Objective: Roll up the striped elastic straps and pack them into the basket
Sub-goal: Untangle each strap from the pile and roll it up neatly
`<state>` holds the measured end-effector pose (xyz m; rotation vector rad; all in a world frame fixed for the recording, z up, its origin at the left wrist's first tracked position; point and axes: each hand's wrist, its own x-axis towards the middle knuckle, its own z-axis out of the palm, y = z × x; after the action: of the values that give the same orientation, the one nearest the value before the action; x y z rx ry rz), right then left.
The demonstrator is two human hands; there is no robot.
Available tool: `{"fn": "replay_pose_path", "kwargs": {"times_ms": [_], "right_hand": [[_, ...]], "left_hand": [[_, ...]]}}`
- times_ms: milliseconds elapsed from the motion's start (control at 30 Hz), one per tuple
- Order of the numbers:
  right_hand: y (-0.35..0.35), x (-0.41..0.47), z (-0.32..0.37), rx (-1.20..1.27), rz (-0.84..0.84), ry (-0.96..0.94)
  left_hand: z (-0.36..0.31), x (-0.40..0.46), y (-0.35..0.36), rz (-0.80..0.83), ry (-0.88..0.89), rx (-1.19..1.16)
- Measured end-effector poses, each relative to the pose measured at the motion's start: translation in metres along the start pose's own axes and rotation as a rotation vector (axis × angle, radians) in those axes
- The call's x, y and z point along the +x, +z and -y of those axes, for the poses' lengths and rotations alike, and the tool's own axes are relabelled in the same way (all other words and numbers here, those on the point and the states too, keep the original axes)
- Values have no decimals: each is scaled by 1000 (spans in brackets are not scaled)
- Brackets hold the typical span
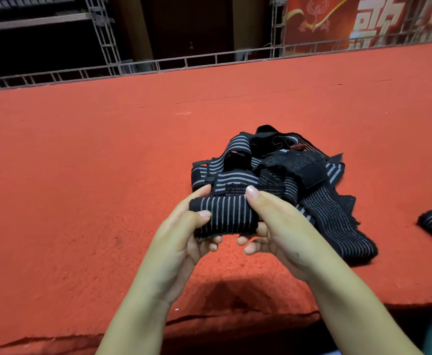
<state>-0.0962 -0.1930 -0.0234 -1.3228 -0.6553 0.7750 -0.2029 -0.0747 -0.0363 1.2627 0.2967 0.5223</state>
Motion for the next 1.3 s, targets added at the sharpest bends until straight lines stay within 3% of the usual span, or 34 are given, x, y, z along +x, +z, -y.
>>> {"fn": "replay_pose_path", "kwargs": {"times_ms": [433, 667, 767, 900, 1067, 1300], "right_hand": [[-27, -10, -1, 35, -121, -73], [-103, -28, -2, -27, -212, -71], [-144, -43, -4, -150, -341, -141], [-199, -61, -17, -230, -633, -214], [-260, -66, -57, -481, -945, -106], [-283, -62, -93, -763, -1024, -7]], "left_hand": [[10, 17, 32, 8, -72, -33], [34, 49, 91, 90, -69, -11], [54, 66, 125, 156, -121, 0], [80, 80, 169, 212, -197, 14], [97, 88, 200, 251, -279, 48], [110, 93, 208, 237, -321, 104]]}}
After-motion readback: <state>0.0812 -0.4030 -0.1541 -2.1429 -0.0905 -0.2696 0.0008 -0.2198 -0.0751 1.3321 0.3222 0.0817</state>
